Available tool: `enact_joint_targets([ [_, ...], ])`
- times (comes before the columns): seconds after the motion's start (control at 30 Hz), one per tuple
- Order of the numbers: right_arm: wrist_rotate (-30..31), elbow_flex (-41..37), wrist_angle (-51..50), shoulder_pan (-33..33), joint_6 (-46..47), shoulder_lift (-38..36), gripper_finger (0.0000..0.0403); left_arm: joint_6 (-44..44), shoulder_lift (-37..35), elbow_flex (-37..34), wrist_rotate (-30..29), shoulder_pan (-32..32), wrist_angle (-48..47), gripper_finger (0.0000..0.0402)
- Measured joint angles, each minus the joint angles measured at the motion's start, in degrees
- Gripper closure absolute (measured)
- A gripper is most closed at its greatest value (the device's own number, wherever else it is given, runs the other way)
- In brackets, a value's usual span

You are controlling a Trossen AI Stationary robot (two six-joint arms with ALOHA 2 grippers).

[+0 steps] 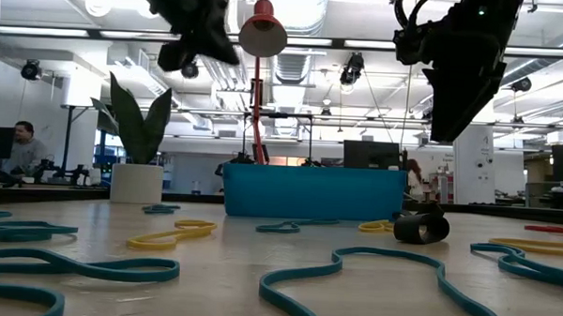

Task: Pick and place rubber bands into bin
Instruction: Put the blue rubber band into the blue bin

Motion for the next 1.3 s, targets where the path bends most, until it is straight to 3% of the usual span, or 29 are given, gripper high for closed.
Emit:
enact_joint_targets([
  [0.13,-0.02,0.0,0.02,0.0,0.02,0.0,0.0078,10.04,4.02,-1.78,0.02,-1.56,-7.9,0.0399],
  [0.27,-0.02,-0.09,0.07,0.0,0.02,0.0,0.0078,26.18,8.35,-2.2,-0.2,-3.89,-18.14,0.0381],
  [0.6,-0.15,-0.17,0.24,-0.02,0.02,0.0,0.0078,59.65,18.46,-2.13,-3.24,-4.52,-20.26,0.0314],
  [0.93,-0.37,-0.22,0.31,0.0,0.02,0.0,0.0078,70.83,25.75,-2.33,-3.23,-3.6,-20.8,0.0288],
  [1.3,-0.22,-0.26,0.44,0.0,-0.52,0.0,0.0078,72.84,26.35,-5.01,-2.93,-1.36,-21.18,0.0288],
])
